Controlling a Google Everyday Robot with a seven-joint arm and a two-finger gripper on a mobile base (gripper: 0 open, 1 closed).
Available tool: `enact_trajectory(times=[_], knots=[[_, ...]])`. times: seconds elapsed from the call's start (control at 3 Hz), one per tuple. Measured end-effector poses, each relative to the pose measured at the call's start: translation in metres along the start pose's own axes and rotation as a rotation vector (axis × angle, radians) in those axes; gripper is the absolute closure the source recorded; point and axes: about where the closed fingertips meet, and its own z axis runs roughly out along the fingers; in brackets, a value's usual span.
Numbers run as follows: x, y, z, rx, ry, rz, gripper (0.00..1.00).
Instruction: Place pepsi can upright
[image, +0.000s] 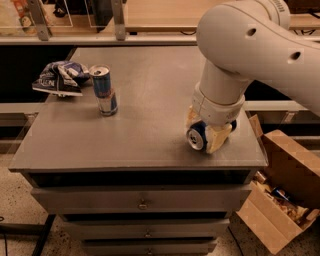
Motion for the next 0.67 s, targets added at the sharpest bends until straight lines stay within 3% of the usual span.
enact_trajectory(times=[0.33,0.67], knots=[[-0.007,-0.009,-0.016,0.032,-0.103,0.004,0.88],[-0.002,-0.019,-0.042,0.055,-0.304,0.070,1.00]])
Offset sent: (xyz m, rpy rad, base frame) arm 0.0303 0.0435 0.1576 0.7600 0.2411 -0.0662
